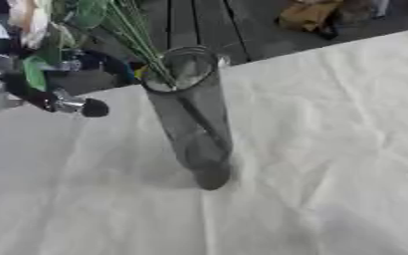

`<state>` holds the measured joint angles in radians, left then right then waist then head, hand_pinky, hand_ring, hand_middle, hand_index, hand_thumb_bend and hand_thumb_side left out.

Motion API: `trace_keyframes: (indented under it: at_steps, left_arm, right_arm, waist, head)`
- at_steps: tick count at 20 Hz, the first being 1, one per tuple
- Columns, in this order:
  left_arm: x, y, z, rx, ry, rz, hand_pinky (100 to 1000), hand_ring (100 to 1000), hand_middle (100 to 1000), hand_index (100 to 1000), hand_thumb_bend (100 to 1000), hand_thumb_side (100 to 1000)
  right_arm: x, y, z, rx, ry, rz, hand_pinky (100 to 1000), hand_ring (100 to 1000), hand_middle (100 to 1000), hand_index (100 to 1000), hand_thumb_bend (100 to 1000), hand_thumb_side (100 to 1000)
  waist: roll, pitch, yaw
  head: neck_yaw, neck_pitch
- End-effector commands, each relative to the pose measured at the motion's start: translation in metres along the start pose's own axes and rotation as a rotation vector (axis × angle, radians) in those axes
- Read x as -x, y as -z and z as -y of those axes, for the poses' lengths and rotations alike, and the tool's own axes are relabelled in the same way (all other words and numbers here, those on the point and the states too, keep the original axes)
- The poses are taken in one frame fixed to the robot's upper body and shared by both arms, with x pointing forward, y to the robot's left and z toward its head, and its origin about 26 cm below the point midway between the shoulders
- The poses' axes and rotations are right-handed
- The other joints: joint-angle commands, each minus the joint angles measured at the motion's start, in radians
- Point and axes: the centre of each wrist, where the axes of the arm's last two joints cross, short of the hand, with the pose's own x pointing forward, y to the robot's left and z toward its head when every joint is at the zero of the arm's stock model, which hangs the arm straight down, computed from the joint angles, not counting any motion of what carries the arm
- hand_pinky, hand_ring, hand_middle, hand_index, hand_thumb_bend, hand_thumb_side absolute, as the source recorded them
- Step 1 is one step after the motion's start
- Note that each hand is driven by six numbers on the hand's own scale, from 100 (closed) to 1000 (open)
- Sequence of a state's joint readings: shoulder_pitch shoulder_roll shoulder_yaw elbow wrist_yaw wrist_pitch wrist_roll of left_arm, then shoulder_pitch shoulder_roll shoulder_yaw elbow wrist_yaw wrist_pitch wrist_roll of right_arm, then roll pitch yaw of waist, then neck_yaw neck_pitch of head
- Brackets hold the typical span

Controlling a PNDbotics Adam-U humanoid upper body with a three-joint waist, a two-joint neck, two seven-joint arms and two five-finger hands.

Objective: Arrange flowers into the vase.

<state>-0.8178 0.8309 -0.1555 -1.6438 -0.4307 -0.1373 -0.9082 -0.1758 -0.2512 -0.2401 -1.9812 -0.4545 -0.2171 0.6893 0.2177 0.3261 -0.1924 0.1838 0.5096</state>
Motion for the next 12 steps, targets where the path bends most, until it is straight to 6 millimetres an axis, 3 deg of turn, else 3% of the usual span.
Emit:
trace_keyframes:
  at_steps: [1, 7, 10, 11, 12]
  left_arm:
    - [0.002, -0.021, -0.01, -0.019, 0.036, -0.032, 955, 922, 930, 1000, 454, 1000]
    - [-0.007, -0.038, -0.004, -0.049, 0.001, -0.002, 900, 884, 896, 985, 233, 1000]
    - [-0.015, -0.047, -0.006, -0.092, -0.037, 0.019, 898, 883, 896, 986, 226, 1000]
    - [-0.018, -0.049, -0.006, -0.113, -0.052, 0.022, 828, 844, 871, 969, 100, 1000]
    - [-0.021, -0.054, -0.003, -0.168, -0.082, 0.023, 813, 836, 865, 961, 100, 1000]
  right_arm:
    - [-0.007, 0.003, 0.002, -0.003, -0.014, 0.029, 902, 565, 447, 671, 100, 1000]
    - [-0.007, 0.0, 0.004, 0.019, -0.016, 0.054, 894, 567, 450, 673, 100, 1000]
    - [-0.008, 0.0, 0.005, 0.026, -0.015, 0.066, 893, 567, 451, 673, 100, 1000]
    - [-0.008, 0.0, 0.005, 0.03, -0.015, 0.07, 886, 569, 454, 675, 100, 1000]
    - [-0.009, 0.0, 0.006, 0.039, -0.015, 0.082, 884, 569, 455, 675, 100, 1000]
  waist:
    - [-0.029, -0.036, 0.006]
    - [-0.053, -0.036, 0.028]
    - [-0.059, -0.037, 0.033]
    - [-0.064, -0.037, 0.038]
    - [-0.073, -0.038, 0.046]
  head:
    - [0.0, 0.009]
    - [-0.006, 0.015]
    - [-0.011, 0.017]
    - [-0.015, 0.02]
    - [-0.021, 0.023]
